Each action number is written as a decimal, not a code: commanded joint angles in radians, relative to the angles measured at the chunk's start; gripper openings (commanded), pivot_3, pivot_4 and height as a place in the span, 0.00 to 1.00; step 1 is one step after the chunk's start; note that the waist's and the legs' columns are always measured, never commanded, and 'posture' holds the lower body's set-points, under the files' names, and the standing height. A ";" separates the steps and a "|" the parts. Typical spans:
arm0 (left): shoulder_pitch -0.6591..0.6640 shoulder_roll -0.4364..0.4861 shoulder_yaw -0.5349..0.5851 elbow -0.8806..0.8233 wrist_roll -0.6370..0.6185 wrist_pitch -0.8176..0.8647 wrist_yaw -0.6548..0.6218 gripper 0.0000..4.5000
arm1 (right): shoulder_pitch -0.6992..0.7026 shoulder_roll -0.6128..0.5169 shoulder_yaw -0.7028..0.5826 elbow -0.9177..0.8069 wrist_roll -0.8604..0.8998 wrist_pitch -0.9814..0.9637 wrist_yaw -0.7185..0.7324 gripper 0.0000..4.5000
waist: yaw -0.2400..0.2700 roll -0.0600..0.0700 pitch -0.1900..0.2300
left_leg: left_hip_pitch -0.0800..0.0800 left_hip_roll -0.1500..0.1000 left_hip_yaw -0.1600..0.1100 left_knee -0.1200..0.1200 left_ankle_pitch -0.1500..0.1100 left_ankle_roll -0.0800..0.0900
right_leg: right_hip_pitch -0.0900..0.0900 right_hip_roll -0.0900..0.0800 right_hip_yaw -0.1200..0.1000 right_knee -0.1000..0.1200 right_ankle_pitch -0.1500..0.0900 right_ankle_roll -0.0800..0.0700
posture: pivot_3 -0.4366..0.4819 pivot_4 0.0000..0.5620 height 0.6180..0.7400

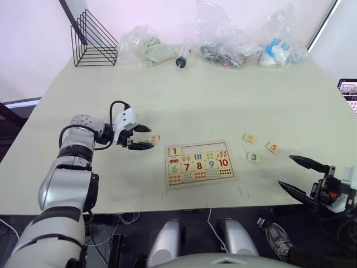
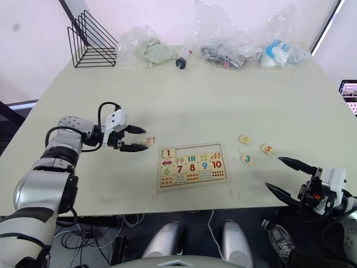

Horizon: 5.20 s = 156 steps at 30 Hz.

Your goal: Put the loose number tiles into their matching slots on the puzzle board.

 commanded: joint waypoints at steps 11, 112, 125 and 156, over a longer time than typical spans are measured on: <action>0.021 0.001 -0.030 0.021 0.054 -0.079 -0.068 0.54 | -0.001 0.007 0.012 -0.022 0.004 -0.017 -0.003 1.00 | 0.000 0.000 0.000 | 0.000 0.000 0.000 0.000 0.000 0.000 | 0.000 0.000 0.000 0.000 0.000 0.000 | 0.48 0.27 1.00; 0.019 -0.003 -0.541 -1.216 0.126 1.070 0.103 0.20 | -0.058 0.064 0.123 -0.003 -0.032 -0.077 -0.026 1.00 | 0.000 0.000 0.000 | 0.000 0.001 -0.001 0.001 0.000 0.000 | 0.000 0.001 0.002 0.000 0.000 0.000 | 0.48 0.27 1.00; 0.037 -0.002 -0.543 -1.208 0.142 1.067 0.090 0.20 | -0.057 0.066 0.126 -0.003 -0.037 -0.081 -0.028 1.00 | -0.001 0.000 0.000 | 0.000 0.001 -0.001 0.001 0.000 0.000 | 0.000 0.001 0.001 0.000 0.000 0.000 | 0.48 0.27 1.00; 0.023 -0.055 -0.520 -1.137 0.152 1.013 0.115 0.20 | -0.045 0.067 0.132 -0.007 -0.049 -0.089 -0.029 1.00 | 0.011 0.001 0.000 | 0.000 0.000 -0.001 0.002 0.000 0.000 | 0.000 0.001 0.001 0.000 0.000 0.000 | 0.48 0.27 1.00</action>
